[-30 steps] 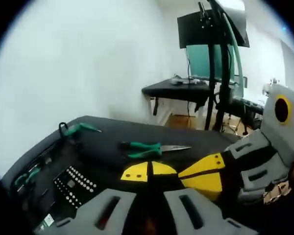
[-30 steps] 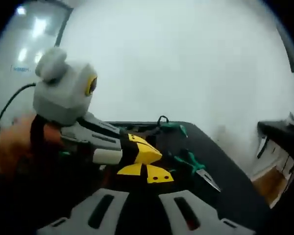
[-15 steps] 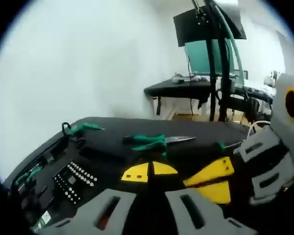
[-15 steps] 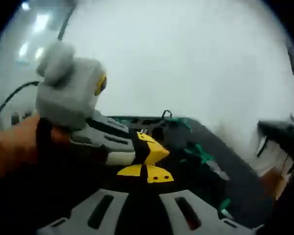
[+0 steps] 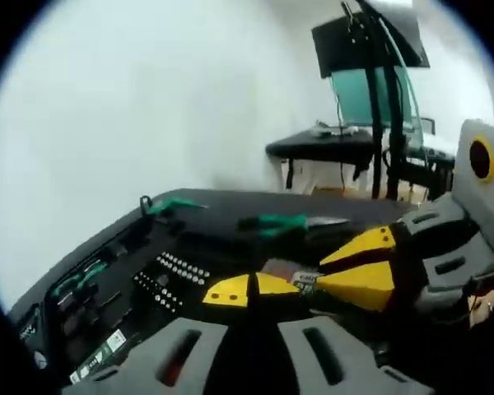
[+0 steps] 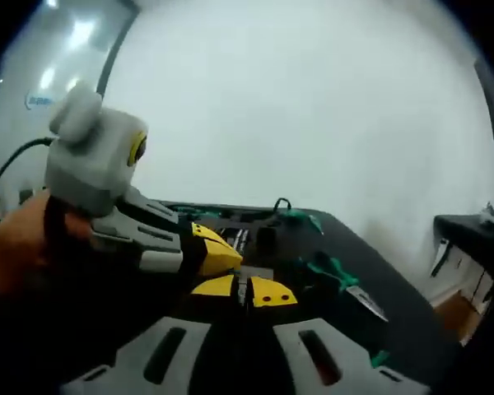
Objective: Pick up the tools and put them into their designated positions in the toolbox.
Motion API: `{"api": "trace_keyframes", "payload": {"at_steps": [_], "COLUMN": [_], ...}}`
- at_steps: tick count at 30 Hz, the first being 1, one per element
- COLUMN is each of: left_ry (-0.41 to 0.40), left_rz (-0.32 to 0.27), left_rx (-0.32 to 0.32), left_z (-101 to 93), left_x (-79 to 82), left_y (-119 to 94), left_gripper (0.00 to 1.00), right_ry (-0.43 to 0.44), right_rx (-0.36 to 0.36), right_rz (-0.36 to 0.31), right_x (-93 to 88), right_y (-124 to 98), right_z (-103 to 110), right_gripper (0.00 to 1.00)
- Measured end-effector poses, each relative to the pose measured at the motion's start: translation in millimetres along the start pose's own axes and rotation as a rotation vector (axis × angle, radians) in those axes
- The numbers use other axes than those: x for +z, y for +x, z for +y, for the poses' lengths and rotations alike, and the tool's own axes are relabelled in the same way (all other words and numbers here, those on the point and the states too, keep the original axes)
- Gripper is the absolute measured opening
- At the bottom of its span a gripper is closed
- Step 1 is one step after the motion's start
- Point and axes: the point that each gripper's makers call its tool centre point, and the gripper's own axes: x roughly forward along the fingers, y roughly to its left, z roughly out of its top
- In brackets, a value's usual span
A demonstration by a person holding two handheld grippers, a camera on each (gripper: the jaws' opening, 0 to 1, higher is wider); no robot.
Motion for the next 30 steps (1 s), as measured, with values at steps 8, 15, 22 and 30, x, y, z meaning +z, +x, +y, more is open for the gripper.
{"api": "trace_keyframes", "payload": {"at_steps": [8, 15, 22, 30], "left_ry": [0.046, -0.014, -0.082, -0.076], "left_rz": [-0.035, -0.051, -0.120, -0.083], "left_rx": [0.021, -0.012, -0.020, -0.094], "left_z": [6.0, 2.4, 12.3, 5.0], "left_x": [6.6, 2.9, 18.8, 7.5], "left_y": [4.3, -1.7, -13.1, -12.2], "left_gripper": [0.00, 0.00, 0.00, 0.00], "right_ry": [-0.091, -0.113, -0.072, -0.077], "right_rx": [0.074, 0.087, 0.088, 0.096], "right_rz": [0.161, 0.182, 0.135, 0.131], "right_x": [-13.6, -7.5, 6.9, -9.0], "right_y": [5.1, 1.6, -13.4, -2.4], "right_z": [11.1, 11.0, 23.9, 24.4], "right_gripper": [0.00, 0.00, 0.00, 0.00]}}
